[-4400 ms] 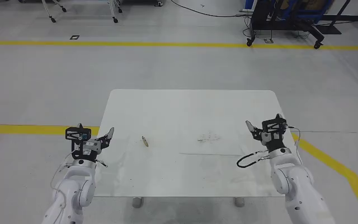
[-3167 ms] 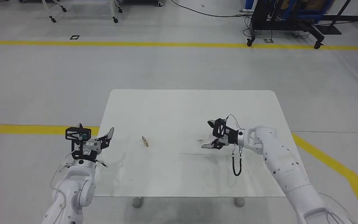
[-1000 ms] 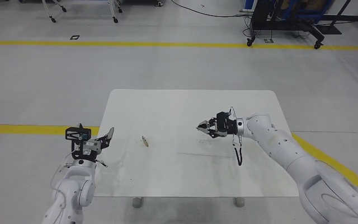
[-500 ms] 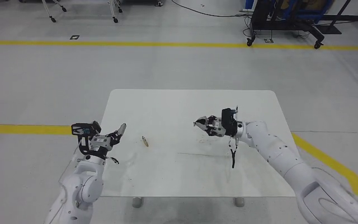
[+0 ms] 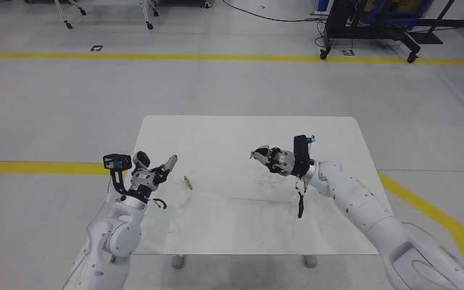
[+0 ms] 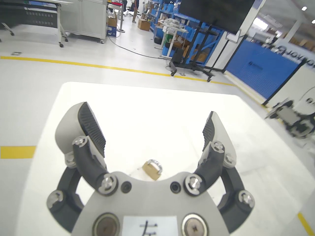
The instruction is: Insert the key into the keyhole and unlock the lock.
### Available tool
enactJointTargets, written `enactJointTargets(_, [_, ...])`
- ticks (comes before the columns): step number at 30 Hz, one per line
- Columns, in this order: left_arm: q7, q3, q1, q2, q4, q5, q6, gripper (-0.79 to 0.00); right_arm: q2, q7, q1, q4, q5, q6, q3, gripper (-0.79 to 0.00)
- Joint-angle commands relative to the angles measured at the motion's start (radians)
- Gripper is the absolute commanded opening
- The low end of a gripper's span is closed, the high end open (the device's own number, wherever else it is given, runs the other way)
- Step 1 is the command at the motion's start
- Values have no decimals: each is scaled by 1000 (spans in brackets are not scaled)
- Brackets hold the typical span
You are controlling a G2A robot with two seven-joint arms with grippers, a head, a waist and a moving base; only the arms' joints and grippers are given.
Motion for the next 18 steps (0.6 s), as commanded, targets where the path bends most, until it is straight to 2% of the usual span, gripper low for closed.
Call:
enactJointTargets(1, [-24,20,-26,-9,29,-284,-10,0,-14,-18,-20,-8,128,-1,-21,-785])
enactJointTargets(7, [-162,82,-105,-37,121,-846,-61,0,-45,-4,-36,-26,437,-1,-106,-785])
enactJointTargets(9, [-230,109,-137,-43,147,-959,-70,0,-48,35,-26,-24,512,-1,-136,-785])
enactJointTargets(12, [-321,167,-186,-53,179,-1057,-78,0,-48,109,-15,-32,633,-1,-173,-785])
enactJointTargets(15, [-382,212,-229,-59,217,-1060,-97,0,-47,189,-10,-80,757,-1,-208,-785])
enactJointTargets(18, [-396,263,-260,-68,241,-1047,-128,0,-45,262,-7,-122,872,-1,-232,-785])
